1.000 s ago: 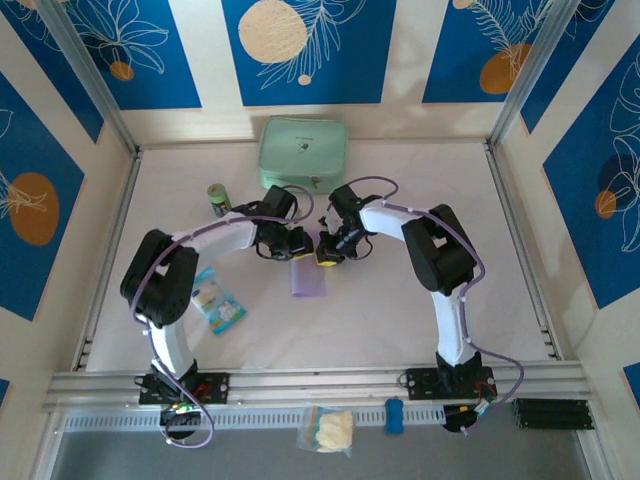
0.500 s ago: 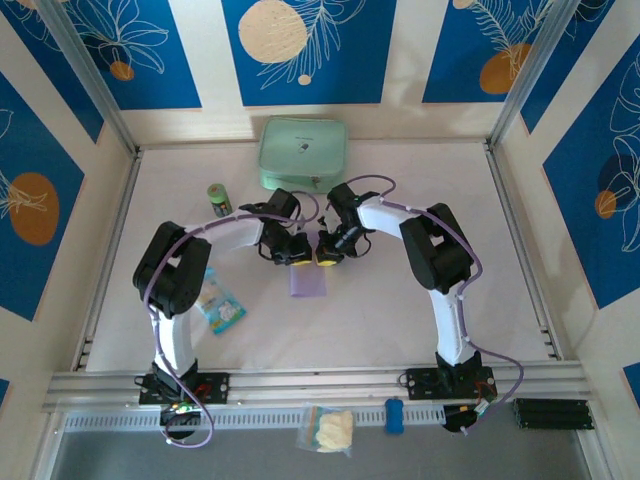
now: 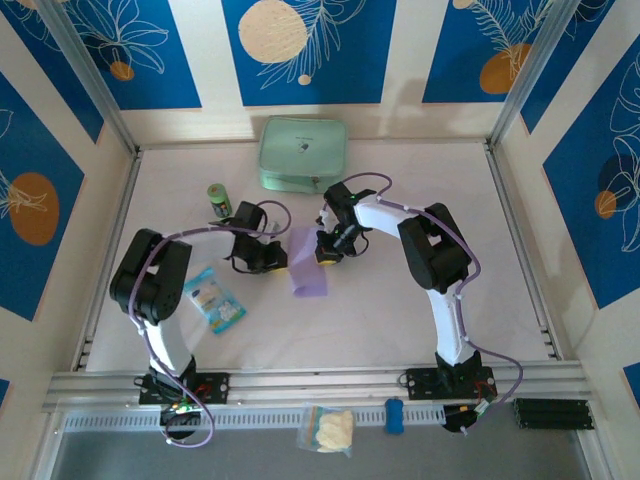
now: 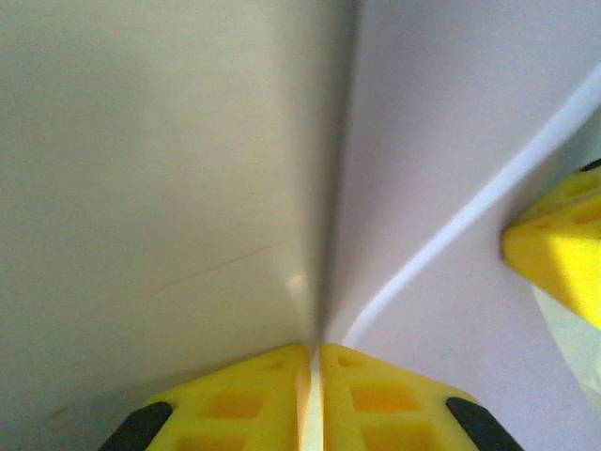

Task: Fold a paper plane with a square sheet of paper (pick it up from the middle)
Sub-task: First fold the square sheet of paper in half at the center of the table.

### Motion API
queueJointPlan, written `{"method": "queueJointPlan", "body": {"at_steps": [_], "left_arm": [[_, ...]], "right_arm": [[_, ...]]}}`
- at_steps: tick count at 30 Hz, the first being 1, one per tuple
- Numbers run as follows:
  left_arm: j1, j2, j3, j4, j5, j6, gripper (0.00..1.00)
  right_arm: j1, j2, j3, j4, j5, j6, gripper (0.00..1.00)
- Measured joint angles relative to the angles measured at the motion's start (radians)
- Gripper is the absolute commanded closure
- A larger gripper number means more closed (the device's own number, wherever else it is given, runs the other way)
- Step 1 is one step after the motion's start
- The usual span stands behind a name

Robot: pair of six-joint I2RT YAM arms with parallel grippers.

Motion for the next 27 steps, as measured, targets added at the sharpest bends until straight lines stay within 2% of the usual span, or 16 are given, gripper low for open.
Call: {"method": "queueJointPlan", "body": {"at_steps": [5, 8, 16, 19, 27], "left_arm": [[0.019, -0.072, -0.001, -0.024, -0.019, -0.011, 0.85], [-0.010, -0.100, -0.001, 0.026, -0.001, -0.059, 0.85], [-0.126, 0.029, 0.038, 0.127, 0.023, -0.176, 0.85], [-0.127, 0.080, 0.058, 0.124, 0.013, -0.189, 0.85], [-0.077, 0.064, 0.058, 0.083, -0.035, -0.196, 0.85]], "right_arm": [[0.000, 0.003, 0.013, -0.021, 0.017, -0.011, 0.98], [0.002, 0.008, 0.024, -0.034, 0.023, -0.011, 0.98], [0.005, 0.013, 0.035, -0.046, 0.032, -0.015, 0.98], [0.005, 0.013, 0.035, -0.047, 0.034, -0.018, 0.97], [0.009, 0.015, 0.043, -0.060, 0.054, -0.026, 0.97]]}}
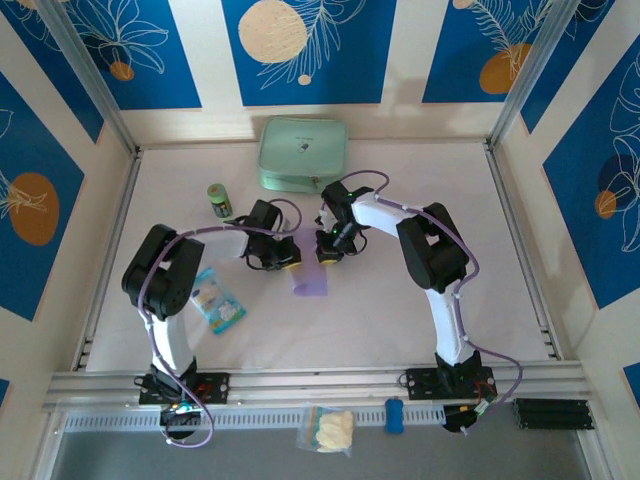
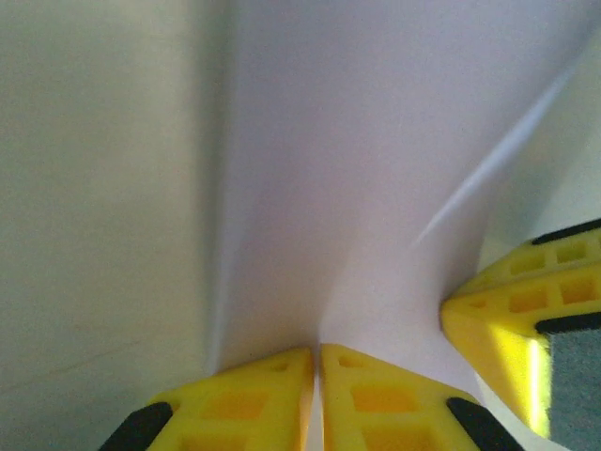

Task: Fold a paper plane with a square sheet of paper (pick it up from the middle)
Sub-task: First fold the square sheet of paper in half at the center of the table.

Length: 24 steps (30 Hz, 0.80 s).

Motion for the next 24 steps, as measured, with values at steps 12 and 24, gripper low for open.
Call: {"method": "queueJointPlan", "body": {"at_steps": [12, 24], "left_arm": [[0.044, -0.111, -0.028, 0.026, 0.021, -0.006, 0.83], [-0.016, 0.068, 0.076, 0.095, 0.042, -0.050, 0.83]], "right_arm": [[0.002, 0.005, 0.014, -0.018, 0.014, -0.012, 0.97], [0.002, 0.011, 0.019, -0.027, 0.014, -0.015, 0.97]]}}
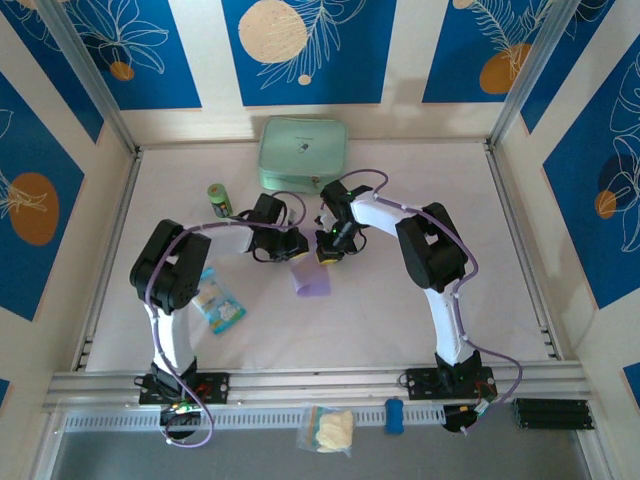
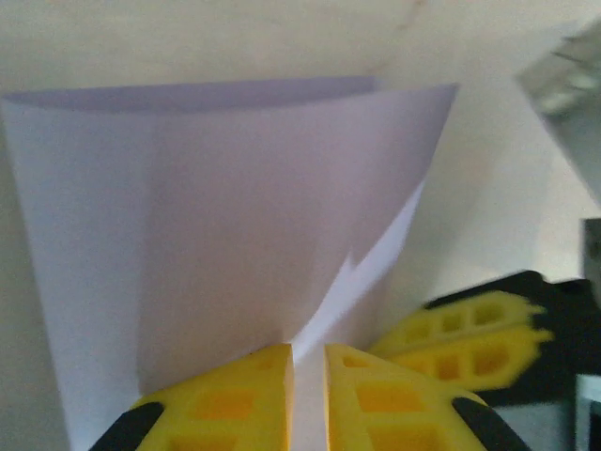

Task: Fold a paper plane with a square sheet of paper (pick it up from the middle)
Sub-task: First fold the square sheet of paper in half at the center of the table.

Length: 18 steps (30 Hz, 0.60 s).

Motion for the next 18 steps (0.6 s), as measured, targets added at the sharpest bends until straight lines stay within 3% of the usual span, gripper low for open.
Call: {"method": "queueJointPlan", "body": {"at_steps": [12, 18], "left_arm": [[0.125, -0.069, -0.102, 0.021, -0.037, 0.055, 0.83], [0.134, -0.122, -0.111, 0.052, -0.007, 0.033, 0.84]], "right_arm": [[0.000, 0.000, -0.003, 0.000, 0.001, -0.011, 0.97], [0.000, 0.000, -0.003, 0.000, 0.001, -0.011, 0.97]]}}
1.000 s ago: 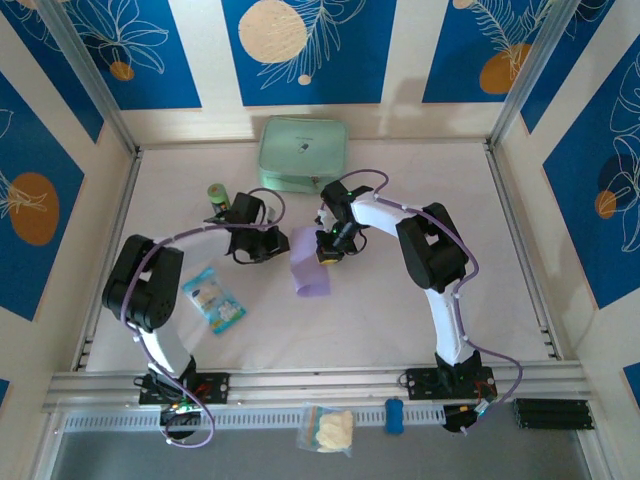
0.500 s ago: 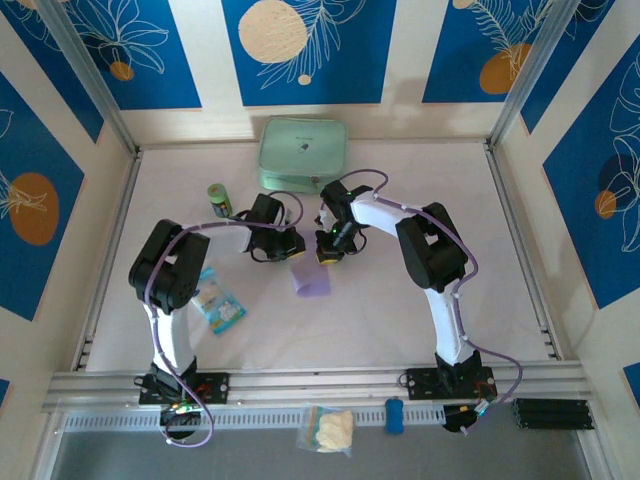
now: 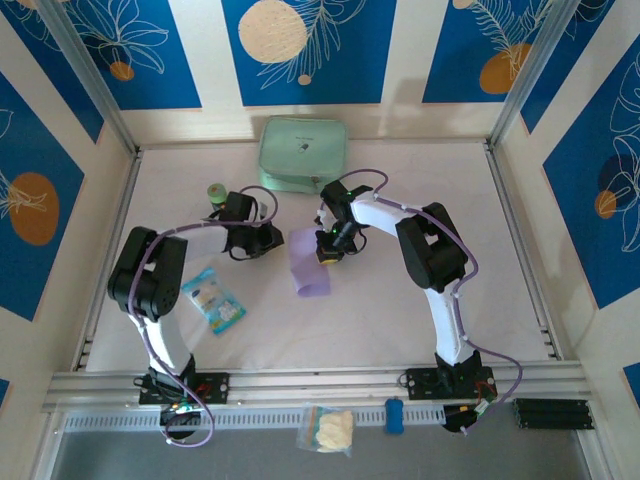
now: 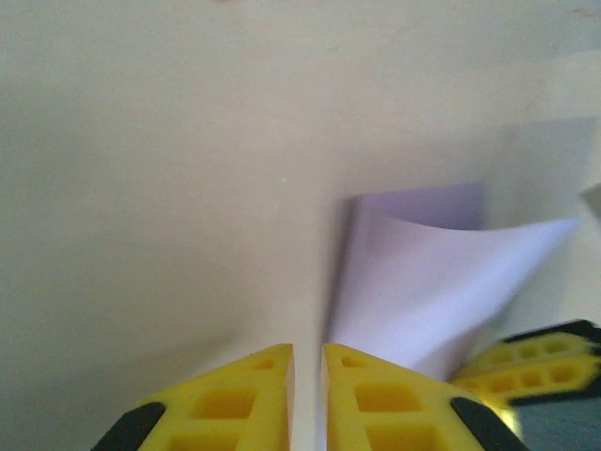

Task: Fold a paper plane with a square sheet of paper (pick it up from the middle)
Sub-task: First fold the square sheet of paper in half at the center of the table.

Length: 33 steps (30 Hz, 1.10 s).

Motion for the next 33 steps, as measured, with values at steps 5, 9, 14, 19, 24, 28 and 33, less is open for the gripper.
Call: {"method": "queueJointPlan", "body": {"at_steps": [5, 9, 14, 19, 24, 28, 33], "left_arm": [[-0.046, -0.003, 0.028, 0.036, 0.041, -0.035, 0.84], [-0.076, 0.064, 0.094, 0.041, 0.060, -0.052, 0.84], [-0.083, 0.130, 0.133, 0.022, 0.052, -0.070, 0.85], [-0.078, 0.158, 0.154, -0.008, 0.009, -0.069, 0.85], [-0.056, 0.175, 0.140, 0.006, 0.000, -0.080, 0.85], [-0.050, 0.175, 0.135, 0.014, 0.004, -0.085, 0.85], [-0.024, 0.175, 0.135, 0.014, 0.010, -0.072, 0.85]], "right_arm": [[0.000, 0.000, 0.000, 0.000, 0.000, 0.000, 0.97], [0.000, 0.000, 0.001, -0.001, 0.000, 0.000, 0.97], [0.000, 0.000, 0.001, -0.001, 0.000, -0.001, 0.97], [0.000, 0.001, 0.001, -0.002, 0.000, -0.006, 0.97], [0.000, 0.002, 0.002, -0.003, 0.000, -0.008, 0.97], [0.000, 0.004, 0.003, -0.004, 0.000, -0.008, 0.98], [-0.001, 0.004, 0.003, -0.004, 0.000, -0.008, 0.98]]}}
